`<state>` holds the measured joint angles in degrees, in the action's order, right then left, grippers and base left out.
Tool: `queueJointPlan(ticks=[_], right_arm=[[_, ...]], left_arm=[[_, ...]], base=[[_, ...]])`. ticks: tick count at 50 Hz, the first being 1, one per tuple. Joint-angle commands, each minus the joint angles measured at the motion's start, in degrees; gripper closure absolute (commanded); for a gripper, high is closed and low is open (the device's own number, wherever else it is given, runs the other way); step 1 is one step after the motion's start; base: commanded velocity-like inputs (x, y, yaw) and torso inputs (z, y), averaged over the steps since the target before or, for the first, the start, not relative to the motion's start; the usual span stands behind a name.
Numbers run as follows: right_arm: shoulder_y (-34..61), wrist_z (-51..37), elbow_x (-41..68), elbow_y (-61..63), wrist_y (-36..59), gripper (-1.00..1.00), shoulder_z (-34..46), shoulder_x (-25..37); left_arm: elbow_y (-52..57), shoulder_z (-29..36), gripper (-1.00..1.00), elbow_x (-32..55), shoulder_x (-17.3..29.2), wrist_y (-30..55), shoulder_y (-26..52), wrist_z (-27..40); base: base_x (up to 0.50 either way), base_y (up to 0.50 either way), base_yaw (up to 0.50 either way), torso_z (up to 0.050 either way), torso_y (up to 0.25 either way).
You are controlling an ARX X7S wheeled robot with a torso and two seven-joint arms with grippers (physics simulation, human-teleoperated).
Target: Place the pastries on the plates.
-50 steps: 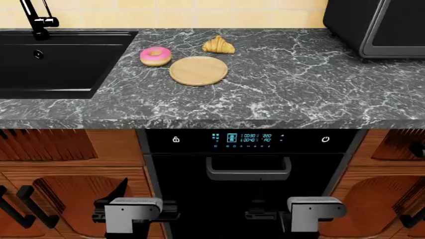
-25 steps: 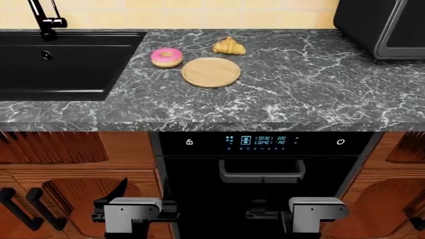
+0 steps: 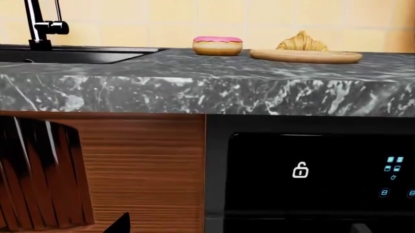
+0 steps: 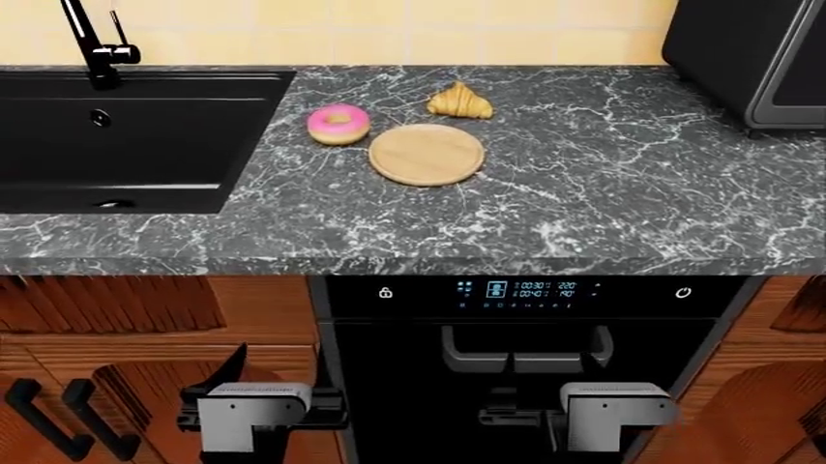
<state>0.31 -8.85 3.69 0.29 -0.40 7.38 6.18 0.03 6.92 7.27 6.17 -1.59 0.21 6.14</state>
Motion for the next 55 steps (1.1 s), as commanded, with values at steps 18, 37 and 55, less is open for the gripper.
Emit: queueJointPlan(ticks=[18,37,55], right_arm=[[0.2,-1.8,1.3,-0.2,-0.1,-1.0,1.5,1.3],[0.6,-2.8,1.5,-0.3,0.3,-1.0,2.6,2.0],[-0.7,-5.0,4.3,10.5,7.6,-1.0,1.5,3.5]], left_arm=[[0.2,2.2,-1.0,0.8,1.3,-1.0,0.0,1.3],[0.6,1.7,-1.0,4.9,1.7,-0.4,0.1,1.3],[7.2,1.7,-1.0,6.5,4.6,6.7,1.1,3.1]], base=[[0.0,0.0,0.0,0.05,0.0],[0.0,0.0,0.0,0.042,0.0],[0.0,0.0,0.0,0.0,0.0]])
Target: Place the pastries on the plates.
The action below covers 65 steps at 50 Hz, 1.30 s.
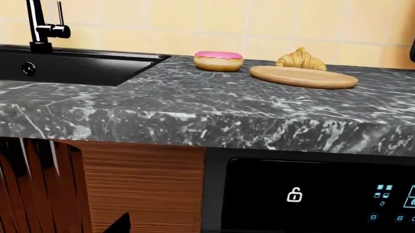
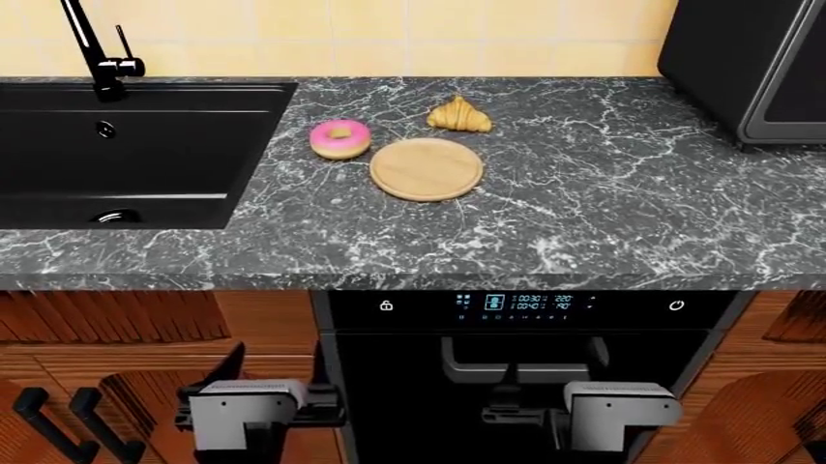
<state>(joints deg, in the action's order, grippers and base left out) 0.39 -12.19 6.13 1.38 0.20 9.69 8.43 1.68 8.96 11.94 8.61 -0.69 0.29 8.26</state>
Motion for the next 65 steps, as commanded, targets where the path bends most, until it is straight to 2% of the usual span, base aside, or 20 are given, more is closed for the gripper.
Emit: queueJointPlan(ticks=[1,4,5,6,7,8,9,20,27,33,38,42,52,56,61,65], right_arm=[[2.0,-0.9,5.5,16.5,15.6,-1.0,-2.2,3.1],[4.9,-0.4,8.7,21.6,23.3,-1.0,-3.2,4.9],[13.5,-1.4,17.2,30.2,31.9,-1.0,-11.8,12.1],[22.1,7.2,12.3,34.2,40.5,-1.0,-17.2,3.5],[27.2,13.0,13.0,35.6,49.1,-1.0,-17.9,2.4],[27.1,13.0,13.0,35.4,57.7,-1.0,-17.9,2.4],[26.9,13.1,12.9,34.9,61.7,-1.0,-17.9,2.3],[31.6,13.6,13.3,31.4,61.9,-1.0,-17.1,3.4],[47.8,16.2,16.0,24.0,70.8,-1.0,-16.7,7.3],[57.2,18.4,16.9,16.0,72.8,-1.0,-15.9,8.8],[61.2,19.3,17.3,11.6,72.7,-1.0,-16.5,9.0],[64.7,20.1,16.8,6.3,72.1,-1.0,-15.2,9.6],[68.2,20.2,16.9,4.0,72.8,-1.0,-14.6,9.8],[69.9,19.8,16.3,2.2,72.5,-1.0,-14.7,10.4],[78.7,22.0,14.1,-10.1,68.9,-1.0,-9.9,11.1],[81.2,23.5,13.6,-15.0,67.0,-1.0,-8.2,11.2]], left_arm=[[12.5,-2.4,-1.0,8.2,3.9,14.4,3.1,1.6],[20.4,-3.6,-1.0,11.9,6.5,26.9,5.1,4.4],[29.0,-8.4,-1.0,20.5,12.7,35.5,13.7,10.8],[34.4,-15.2,-1.0,11.9,4.1,44.1,22.3,2.2],[35.6,-16.0,-1.0,6.6,0.0,52.7,30.0,-6.4],[35.3,-15.7,-1.0,6.3,0.1,61.3,30.0,-9.0],[35.3,-15.7,-1.0,6.4,0.1,69.2,30.2,-8.9],[33.2,-13.6,-1.0,6.0,1.3,69.7,34.5,-8.3],[20.3,-11.6,-1.0,6.4,3.5,72.4,49.1,-10.7],[11.3,-7.1,-1.0,4.8,5.1,71.0,57.8,-11.8],[5.4,-6.1,-1.0,5.5,4.6,71.7,63.8,-13.5],[-0.1,-2.9,-1.0,4.9,4.5,70.6,68.0,-14.7],[-4.1,-1.2,-1.0,4.9,4.6,72.0,71.5,-15.3],[-10.7,0.4,-1.0,4.9,5.0,71.3,76.2,-17.6],[-18.9,2.7,-1.0,3.1,4.7,67.5,81.8,-18.4],[-20.9,3.3,-1.0,2.9,4.2,66.8,83.2,-18.5]], base=[[0.0,0.0,0.0,0.0,0.0],[0.0,0.0,0.0,0.0,0.0],[0.0,0.0,0.0,0.0,0.0],[0.0,0.0,0.0,0.0,0.0],[0.0,0.0,0.0,0.0,0.0],[0.0,0.0,0.0,0.0,0.0],[0.0,0.0,0.0,0.0,0.0],[0.0,0.0,0.0,0.0,0.0],[0.0,0.0,0.0,0.0,0.0],[0.0,0.0,0.0,0.0,0.0],[0.0,0.0,0.0,0.0,0.0],[0.0,0.0,0.0,0.0,0.0],[0.0,0.0,0.0,0.0,0.0],[0.0,0.0,0.0,0.0,0.0],[0.0,0.0,0.0,0.0,0.0],[0.0,0.0,0.0,0.0,0.0]])
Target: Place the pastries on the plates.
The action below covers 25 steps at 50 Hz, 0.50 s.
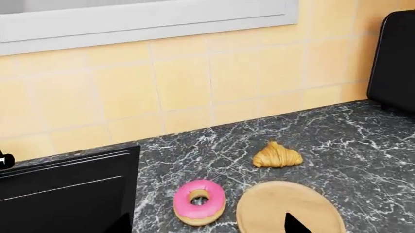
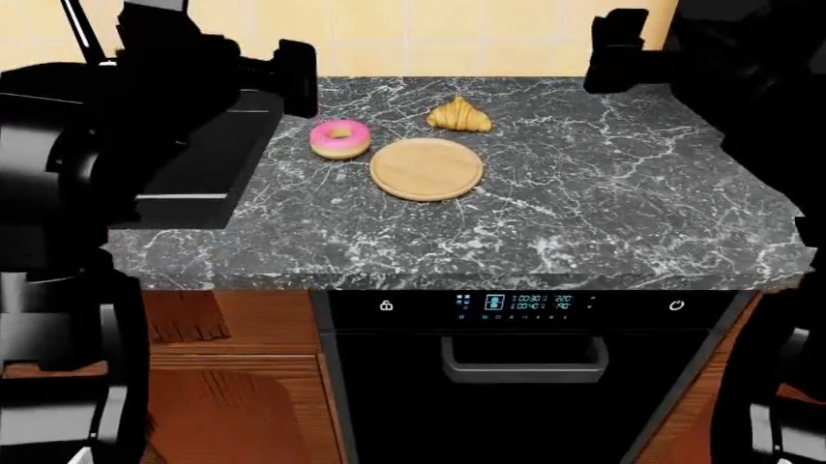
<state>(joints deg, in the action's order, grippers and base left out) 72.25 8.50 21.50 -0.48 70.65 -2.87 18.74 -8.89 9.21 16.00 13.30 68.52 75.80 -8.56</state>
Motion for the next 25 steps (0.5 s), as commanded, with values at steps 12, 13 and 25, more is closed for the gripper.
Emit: queueJointPlan(ticks=[12,13,25], right_arm=[[7.0,3.3,-0.2,-12.6,-1.9,-1.0,3.3,0.5],[6.9,3.4,-0.1,-12.1,-1.6,-1.0,3.7,0.5],[6.8,4.0,0.5,-11.8,-0.5,-1.0,4.6,0.9]], left_arm=[[-11.4,6.5,-1.0,-0.9,-0.3,-0.7,7.1,-3.5],[-11.3,6.3,-1.0,-0.8,-0.4,-0.4,7.2,-3.4],[-11.9,7.3,-1.0,-0.3,0.3,0.3,7.7,-4.4]], base=[[0.34,0.0,0.0,0.0,0.0],[0.42,0.0,0.0,0.0,0.0],[0.42,0.0,0.0,0.0,0.0]])
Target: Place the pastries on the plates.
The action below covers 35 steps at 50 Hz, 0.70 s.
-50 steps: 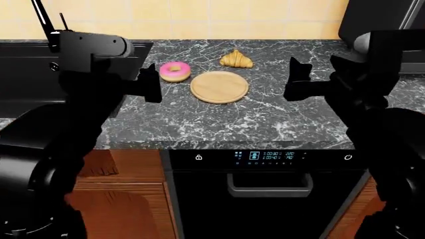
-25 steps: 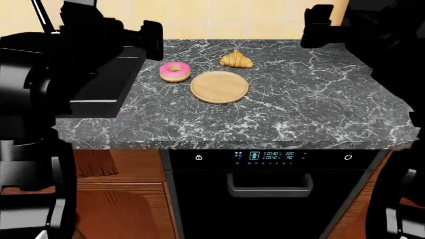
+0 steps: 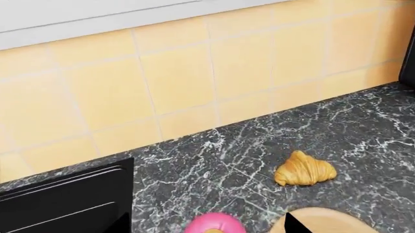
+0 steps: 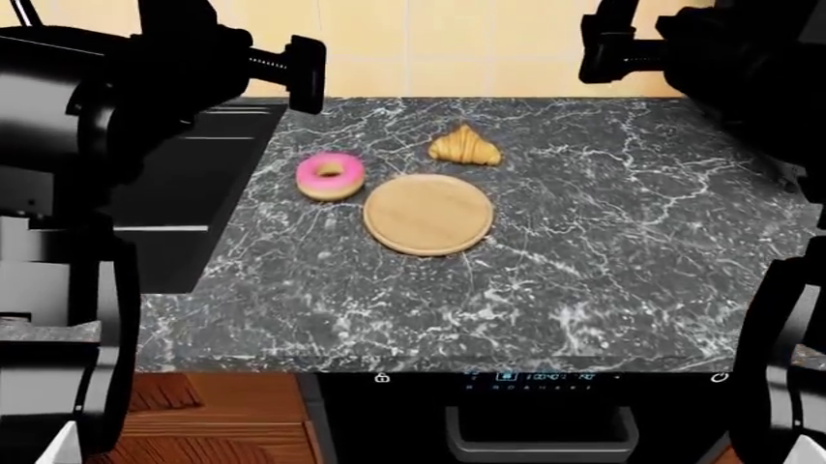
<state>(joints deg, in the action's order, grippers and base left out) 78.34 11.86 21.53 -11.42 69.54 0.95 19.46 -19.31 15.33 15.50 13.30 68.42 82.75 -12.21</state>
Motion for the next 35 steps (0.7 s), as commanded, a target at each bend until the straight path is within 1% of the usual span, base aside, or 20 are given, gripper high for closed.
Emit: queueJointPlan(ticks=[1,5,12,15,22,35], right_arm=[[0.9,0.7,0.5,-1.4,0.3,-1.0,0.8,0.0],[1.9,0.9,0.3,-2.4,-0.2,-1.0,1.5,-0.2],[-0.8,1.0,1.0,-1.0,0.7,-1.0,1.0,0.3],[-0.9,0.9,1.2,-0.7,1.2,-1.0,0.7,0.5],[-1.7,1.2,1.8,0.2,1.6,-1.0,0.8,0.7],[0.1,1.5,1.4,-1.4,0.9,-1.0,2.1,0.7]], left_arm=[[-1.4,1.2,-1.0,0.2,0.2,0.4,0.8,-0.7],[-2.5,1.7,-1.0,0.0,-0.3,0.2,1.8,-0.6],[-0.6,2.0,-1.0,0.3,-0.3,1.3,0.8,-0.3],[-2.2,2.2,-1.0,0.2,-0.3,0.5,1.7,-0.6],[-0.1,2.2,-1.0,0.6,-0.3,1.8,0.3,0.0],[-2.4,3.0,-1.0,0.6,0.0,0.4,1.0,-0.9]], base=[[0.42,0.0,0.0,0.0,0.0],[0.42,0.0,0.0,0.0,0.0],[0.42,0.0,0.0,0.0,0.0],[0.42,0.0,0.0,0.0,0.005],[0.42,0.0,0.0,0.0,0.0],[0.42,0.0,0.0,0.0,0.001]])
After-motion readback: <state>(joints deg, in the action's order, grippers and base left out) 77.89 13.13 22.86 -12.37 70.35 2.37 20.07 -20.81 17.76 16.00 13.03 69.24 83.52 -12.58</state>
